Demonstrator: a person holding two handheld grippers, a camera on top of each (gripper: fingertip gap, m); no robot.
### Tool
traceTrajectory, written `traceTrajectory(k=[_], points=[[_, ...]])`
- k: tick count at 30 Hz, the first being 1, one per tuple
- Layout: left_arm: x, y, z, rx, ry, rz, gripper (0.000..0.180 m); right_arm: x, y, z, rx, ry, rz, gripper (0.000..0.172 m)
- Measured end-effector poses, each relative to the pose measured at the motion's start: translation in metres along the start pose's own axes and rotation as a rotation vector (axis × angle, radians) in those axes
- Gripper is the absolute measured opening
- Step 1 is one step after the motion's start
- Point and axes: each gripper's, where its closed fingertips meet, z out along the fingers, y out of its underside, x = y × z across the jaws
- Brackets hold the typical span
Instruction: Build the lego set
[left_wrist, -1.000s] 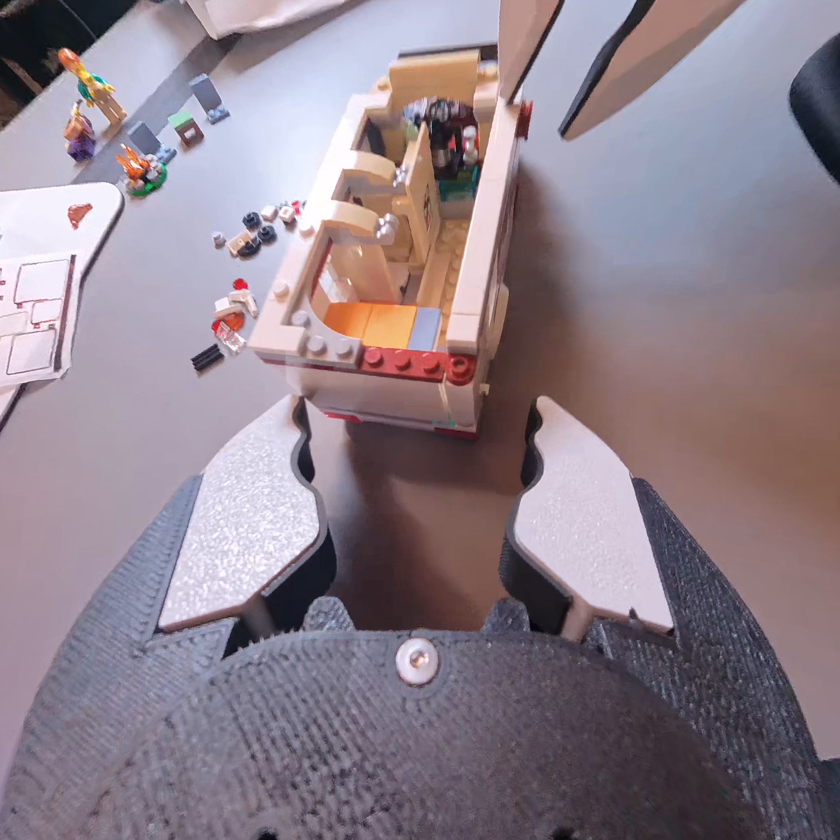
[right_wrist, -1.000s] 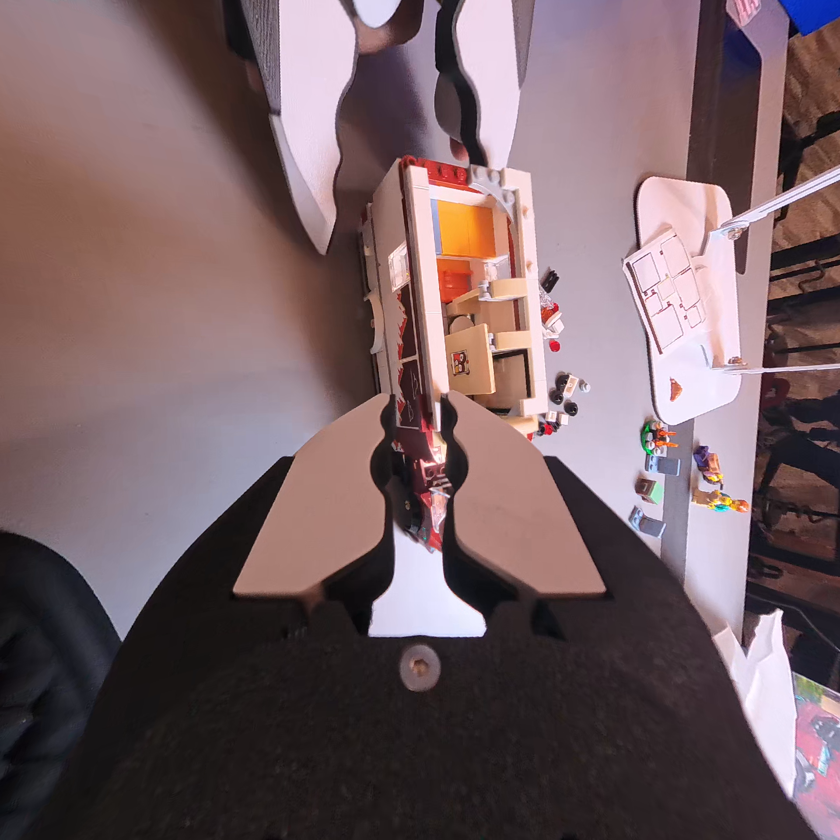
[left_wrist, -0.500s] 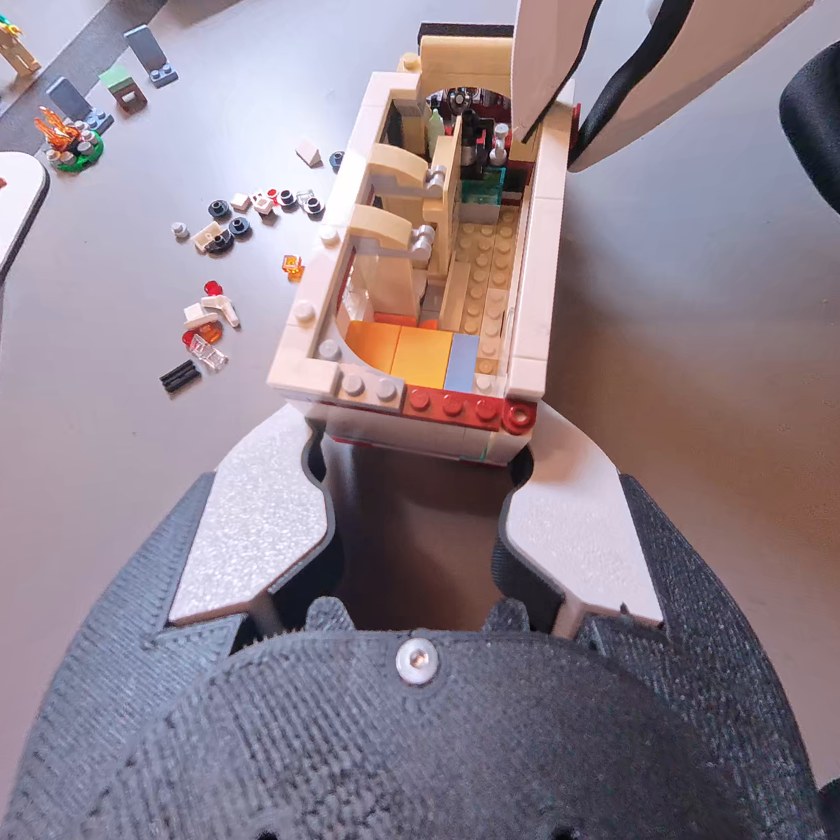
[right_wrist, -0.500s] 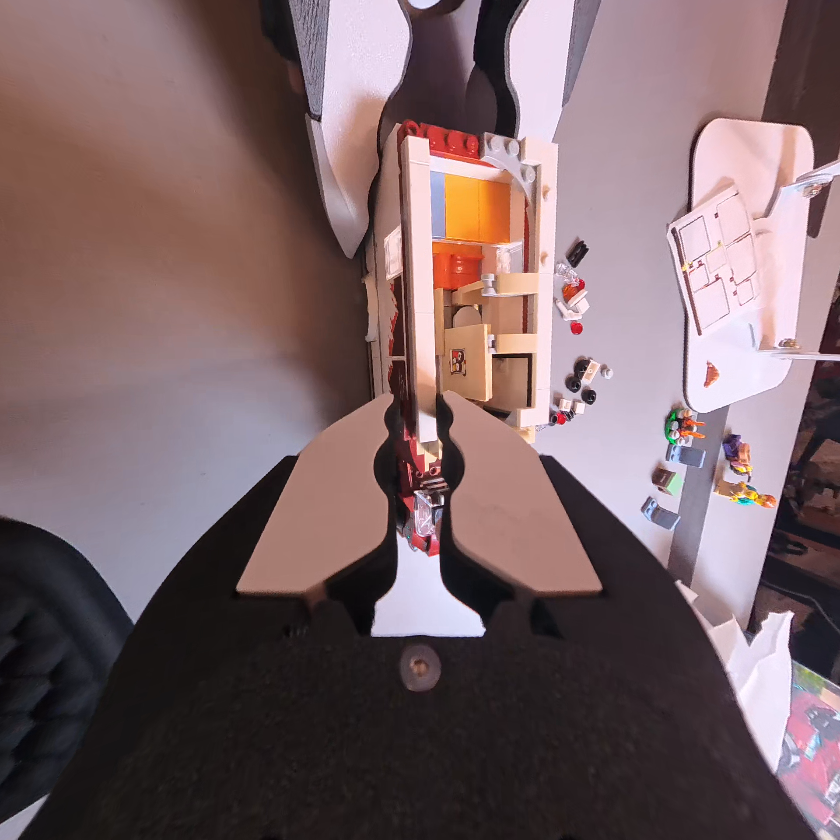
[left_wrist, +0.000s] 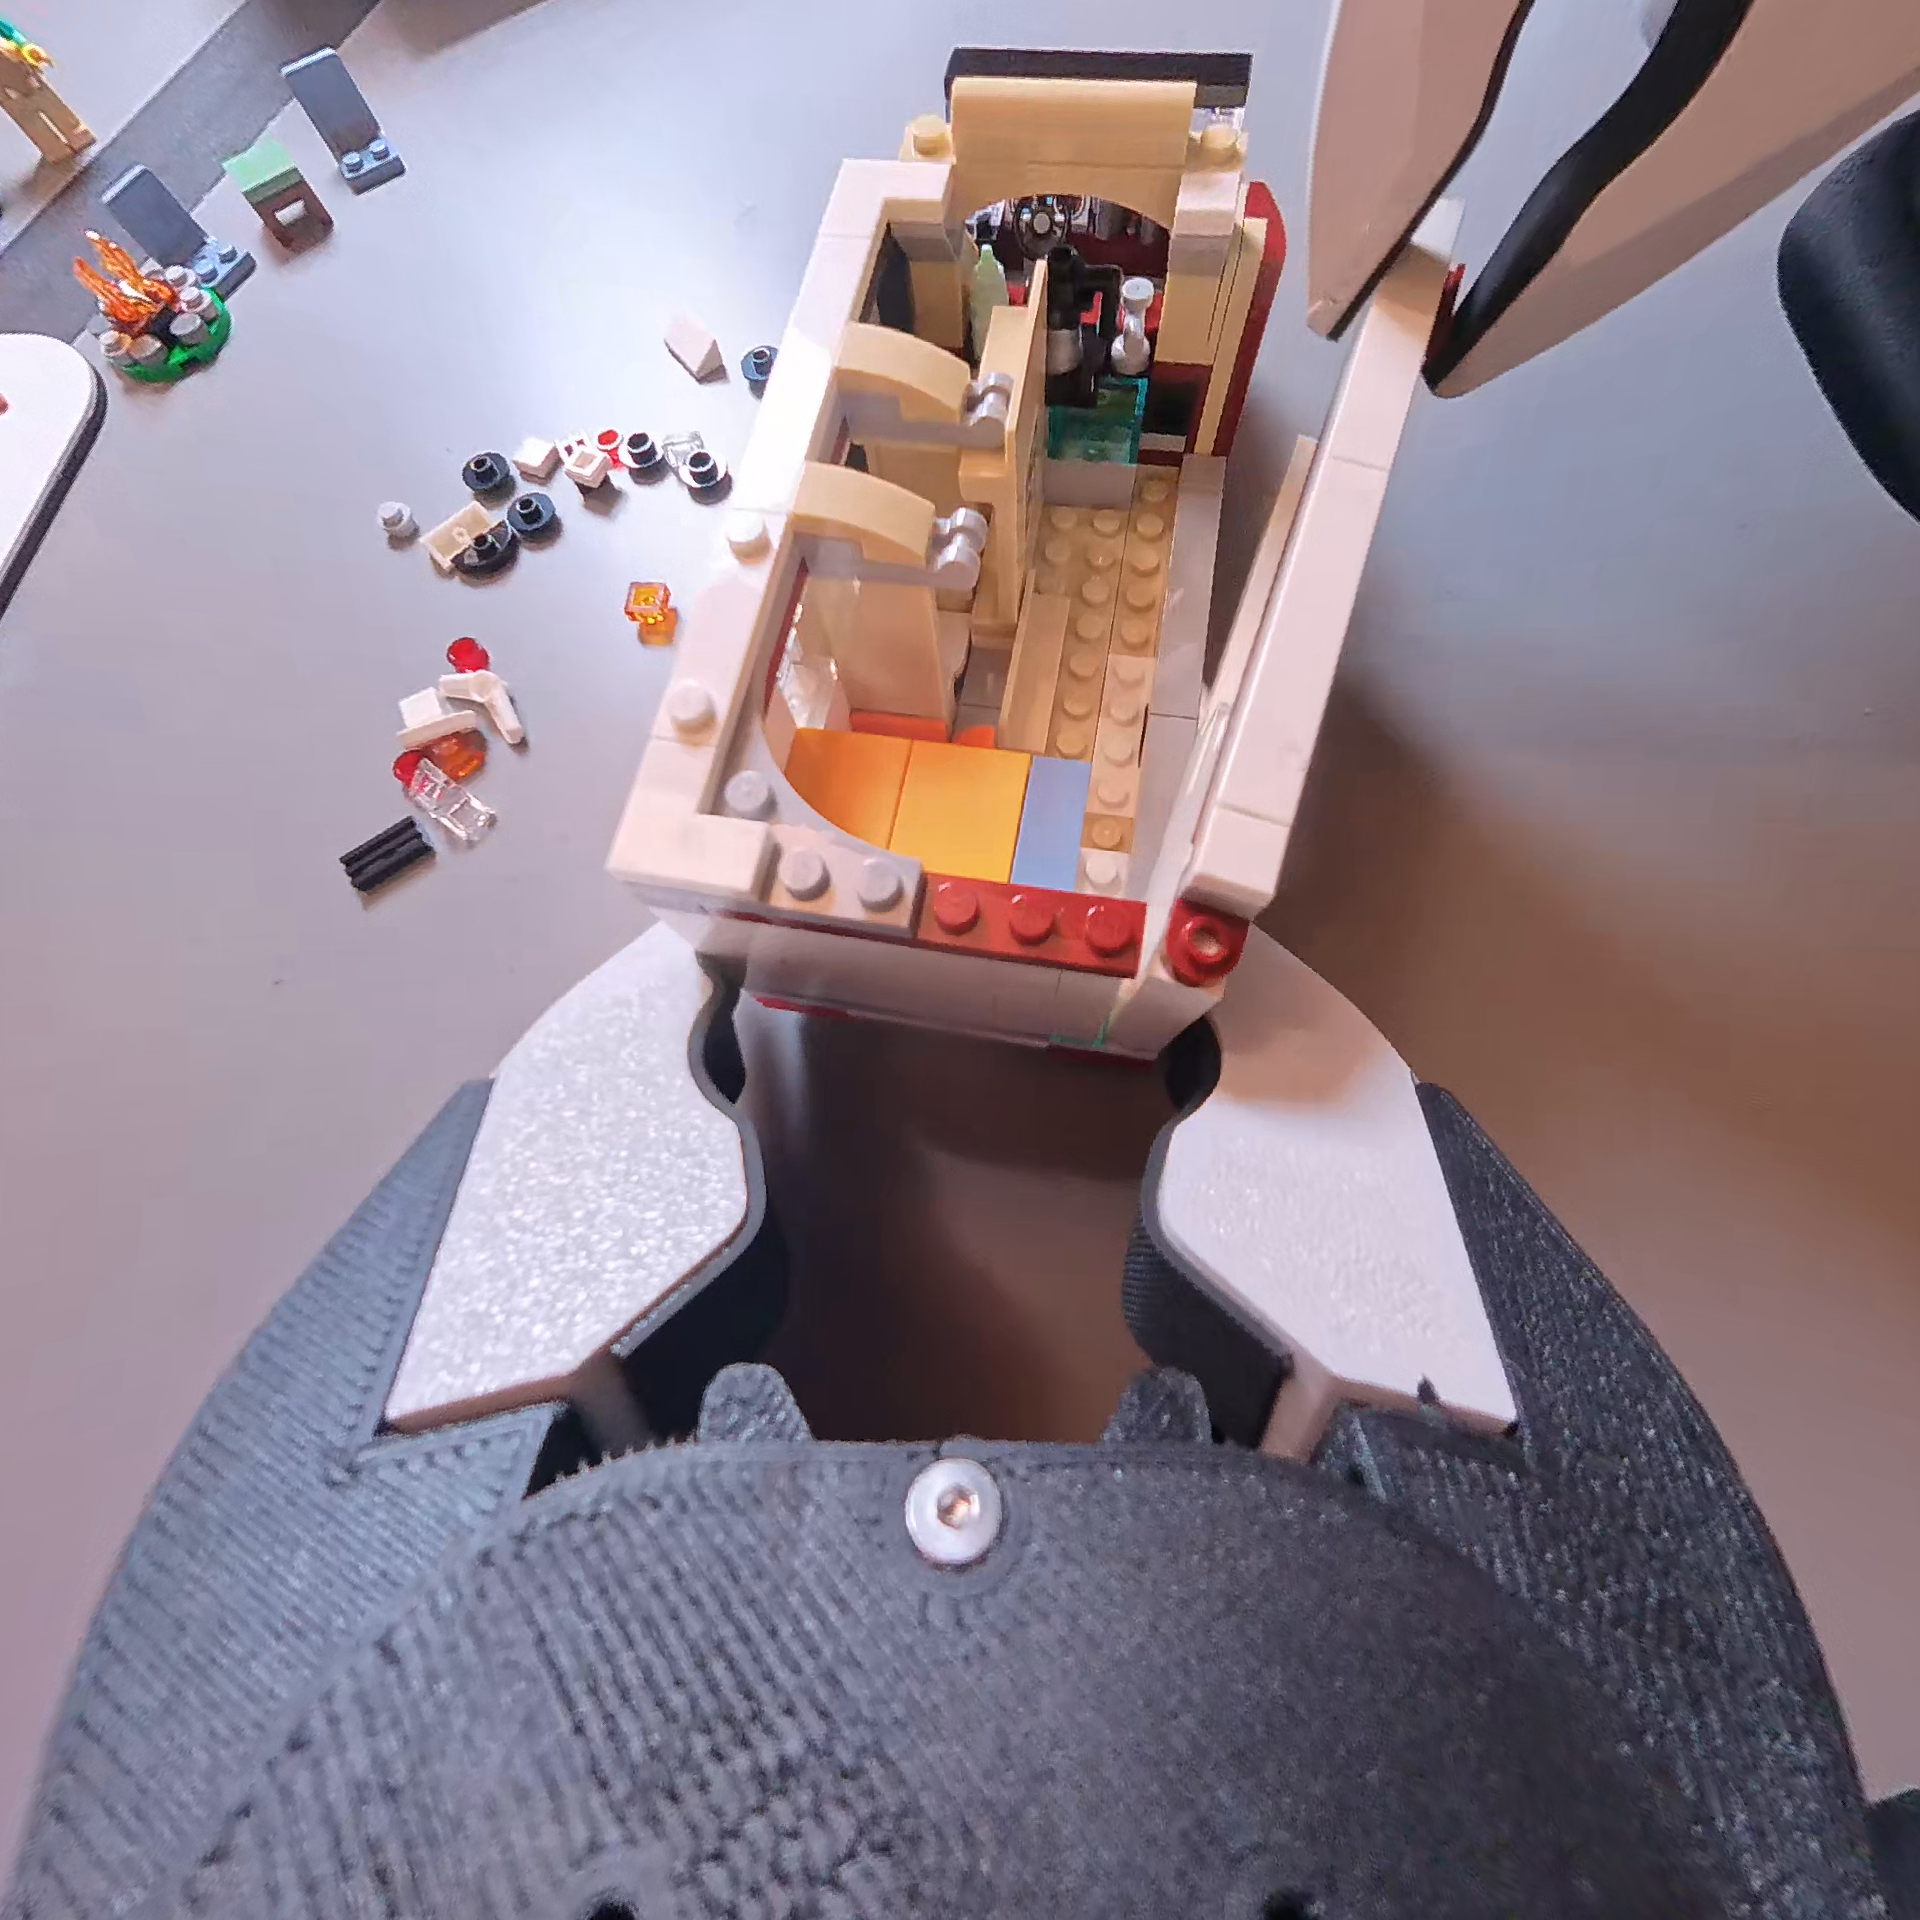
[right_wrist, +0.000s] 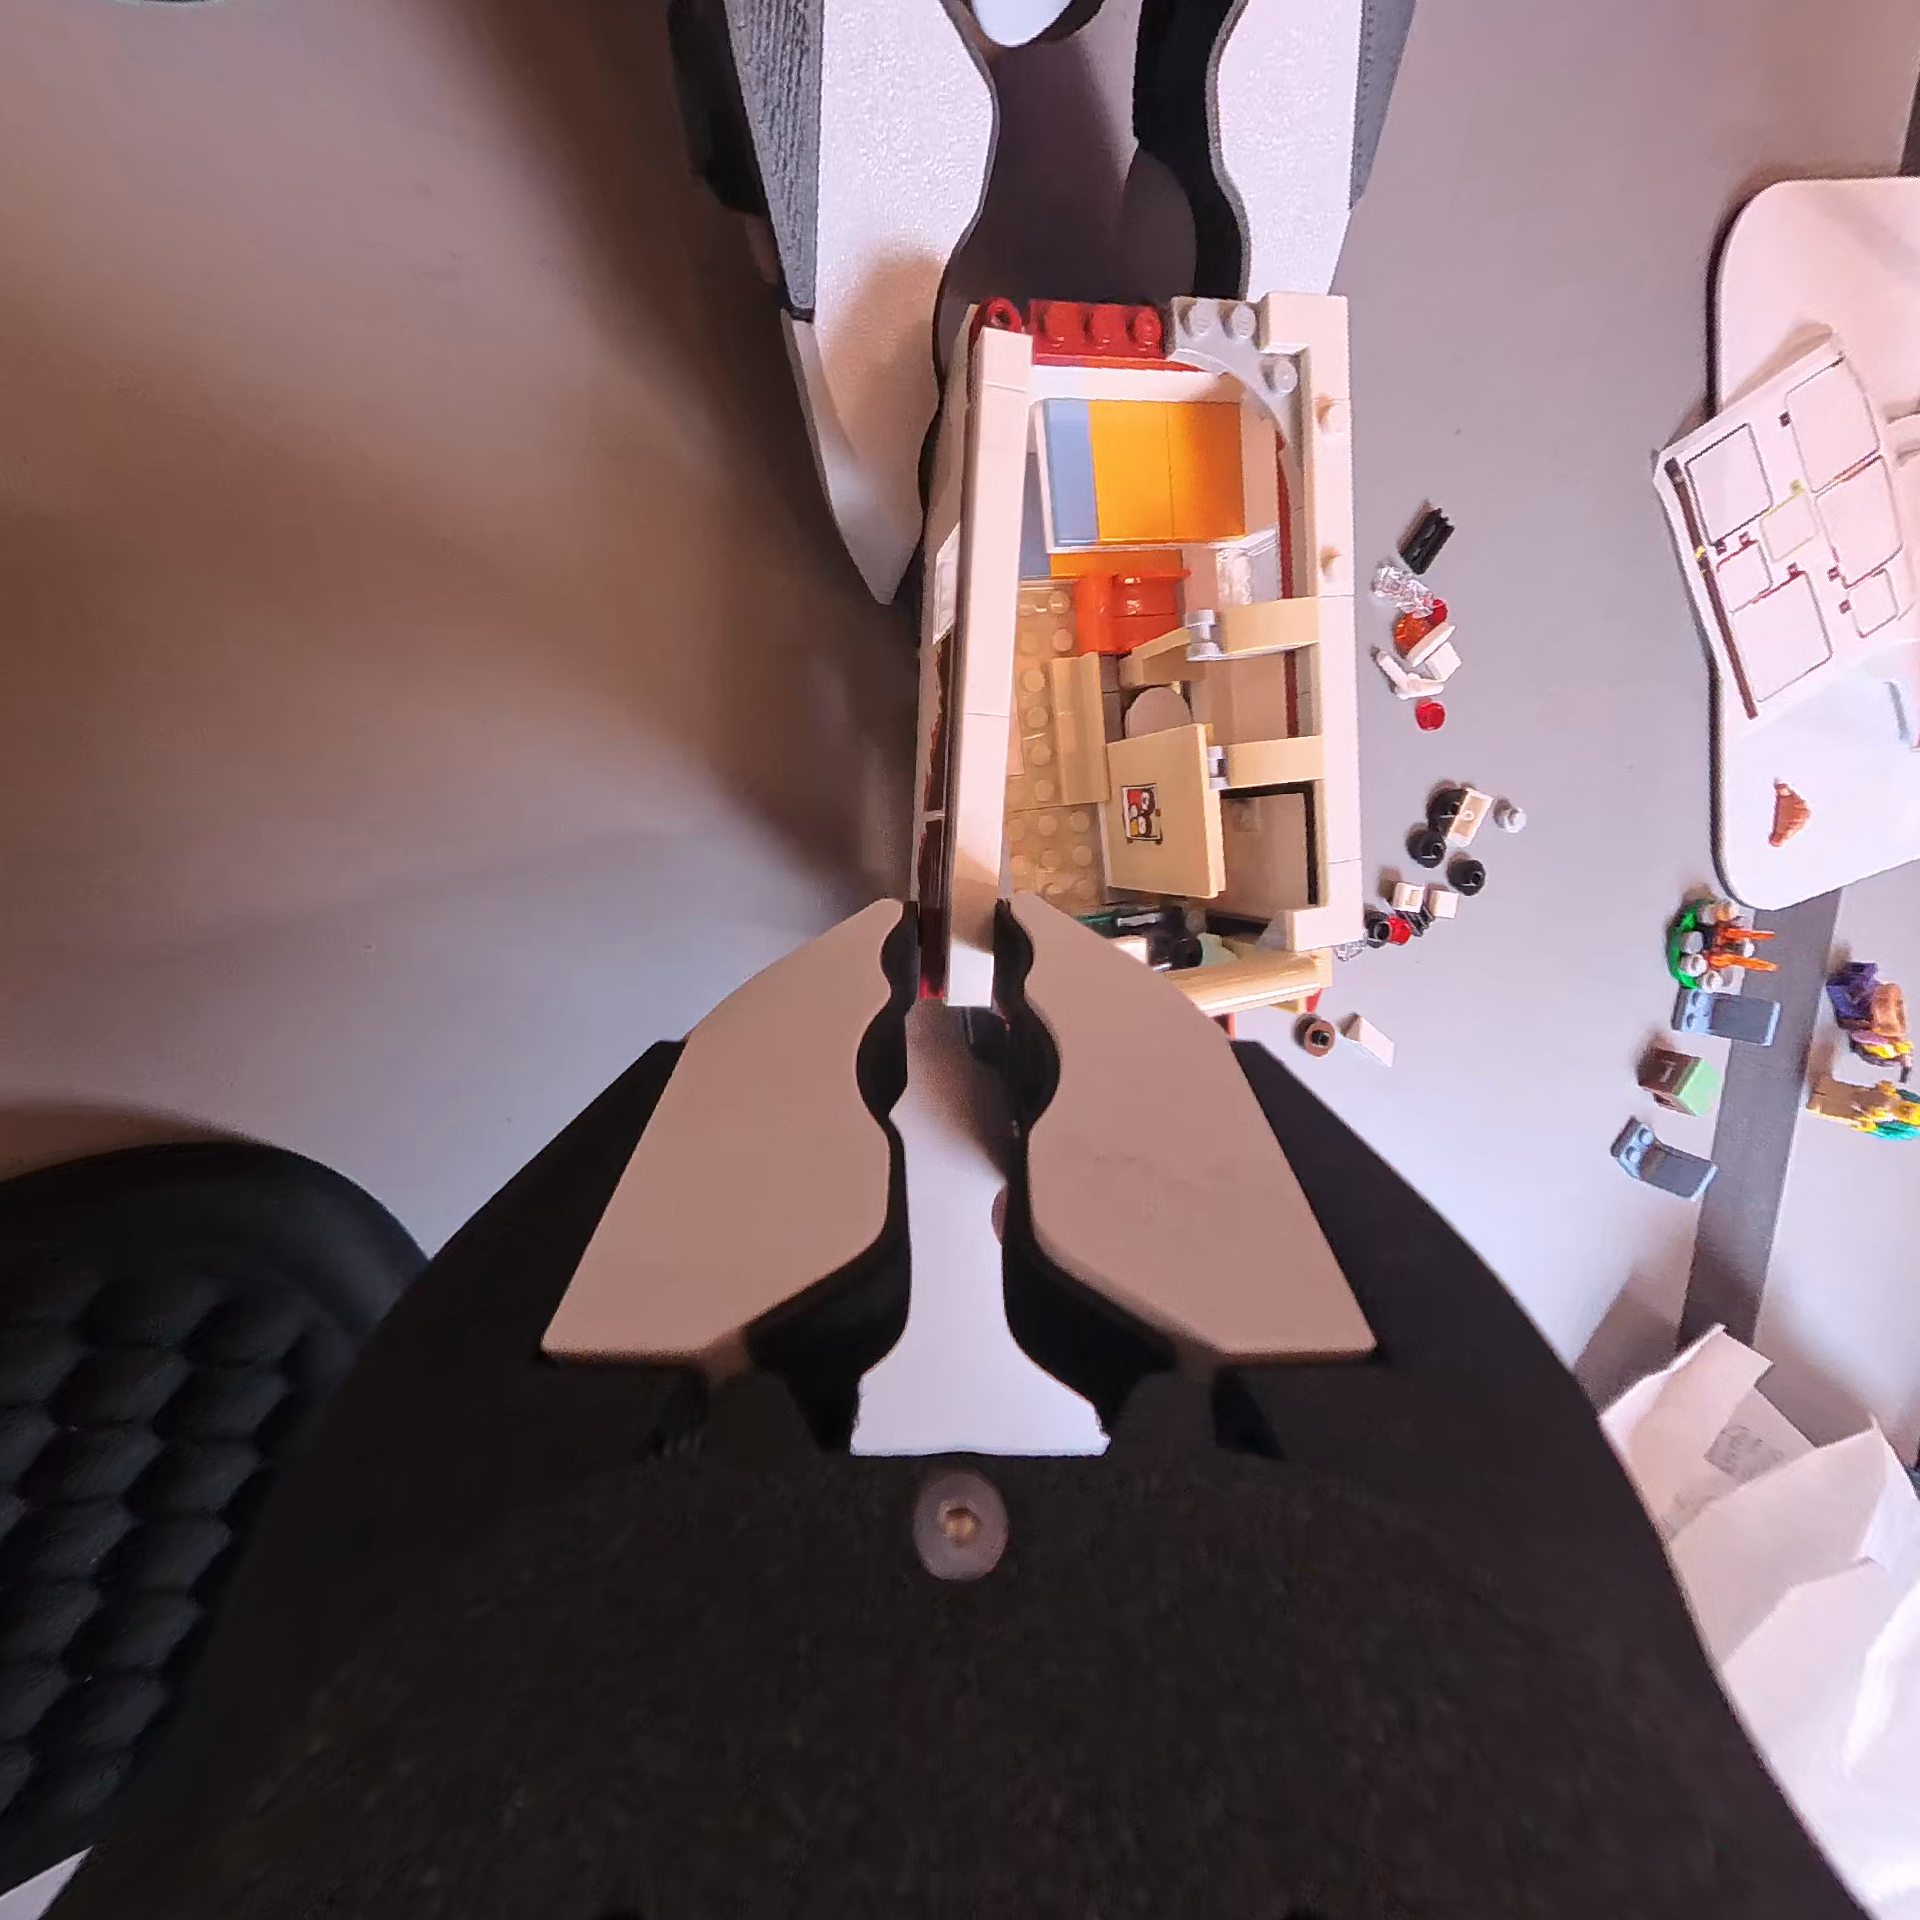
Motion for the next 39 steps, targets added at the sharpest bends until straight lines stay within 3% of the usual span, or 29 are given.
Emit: traceTrajectory(k=[13, 20, 29, 39], points=[[0.003, 0.000, -0.003, 0.013, 0.026, 0.006, 0.082, 0.015, -0.002, 0.001, -0.013, 0.061, -0.005, 0.014], [0.000, -0.018, -0.023, 0.197, 0.119, -0.112, 0.077, 0.018, -0.002, 0.007, -0.021, 0.085, -0.039, 0.014], [-0.001, -0.018, -0.021, 0.186, 0.095, -0.112, 0.077, 0.025, -0.006, 0.006, 0.003, 0.139, -0.077, 0.018], [-0.002, -0.018, -0.020, 0.184, 0.085, -0.110, 0.076, 0.027, -0.004, 0.006, 0.021, 0.107, -0.120, 0.010]])
